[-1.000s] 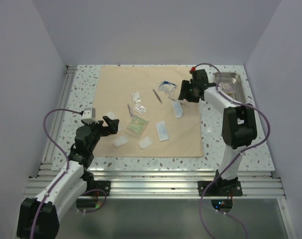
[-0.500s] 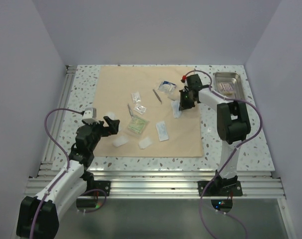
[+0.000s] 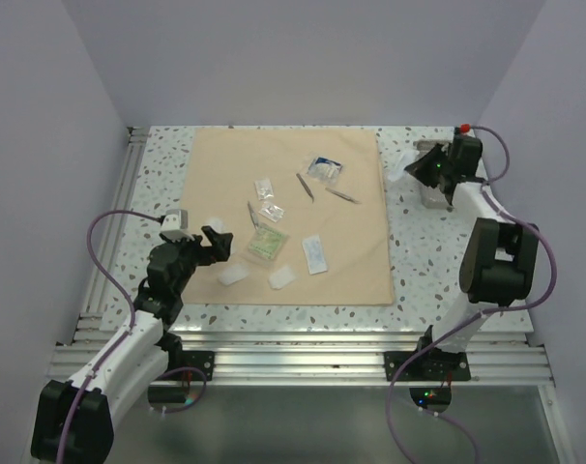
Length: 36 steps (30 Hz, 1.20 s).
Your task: Prepare the surgical pack
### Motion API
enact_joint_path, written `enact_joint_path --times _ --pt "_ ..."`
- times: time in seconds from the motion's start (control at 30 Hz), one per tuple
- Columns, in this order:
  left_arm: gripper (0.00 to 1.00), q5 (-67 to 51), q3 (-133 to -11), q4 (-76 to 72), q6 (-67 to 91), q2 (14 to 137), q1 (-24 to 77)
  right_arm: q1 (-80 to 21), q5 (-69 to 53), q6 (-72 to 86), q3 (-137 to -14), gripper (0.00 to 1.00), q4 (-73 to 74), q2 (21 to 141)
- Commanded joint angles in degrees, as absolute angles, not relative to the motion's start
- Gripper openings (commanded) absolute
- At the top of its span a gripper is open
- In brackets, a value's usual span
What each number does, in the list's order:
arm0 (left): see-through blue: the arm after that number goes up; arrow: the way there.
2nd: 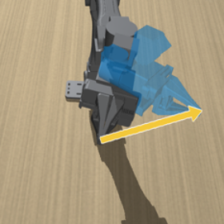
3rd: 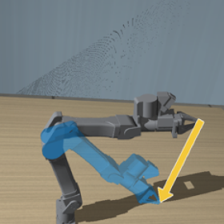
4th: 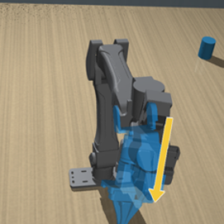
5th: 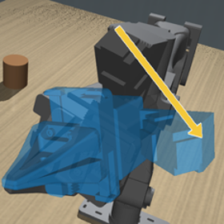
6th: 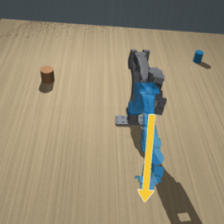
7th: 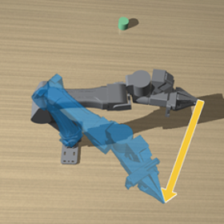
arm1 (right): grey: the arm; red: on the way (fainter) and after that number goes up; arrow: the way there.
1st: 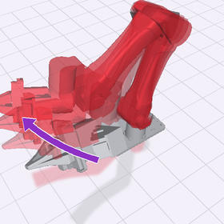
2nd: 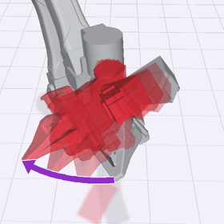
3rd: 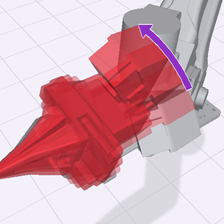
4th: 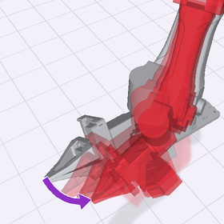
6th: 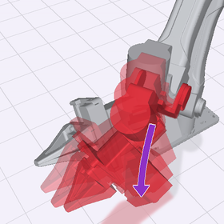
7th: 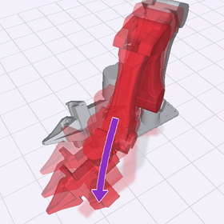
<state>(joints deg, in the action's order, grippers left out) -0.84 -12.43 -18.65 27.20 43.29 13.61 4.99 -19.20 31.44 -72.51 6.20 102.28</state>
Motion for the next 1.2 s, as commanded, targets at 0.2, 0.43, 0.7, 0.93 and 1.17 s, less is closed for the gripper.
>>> enact_joint_path --times 0.2,0.43,0.7,0.93,1.17 --pt "1.0 -0.2 -14.3 -19.7 25.8 42.8 14.3 12.1 2.0 58.5 -65.7 0.0 -16.3 102.6" --pt "1.0 -0.2 -14.2 -19.9 25.7 43.2 14.6 12.2 15.8 66.3 -68.3 0.0 -18.1 106.3" --pt "1.0 0.8 -14.2 -19.6 25.3 43.0 14.9 11.8 20.8 68.7 -83.5 0.47 -6.8 116.5" --pt "1.0 1.1 -14.4 -19.7 25.2 43.6 15.0 6.9 19.6 63.4 -77.4 0.75 -8.9 109.8" --pt "1.0 0.7 -14.6 -19.4 25.4 43.2 15.1 -1.3 1.3 54.4 -82.7 0.65 -4.0 114.8"
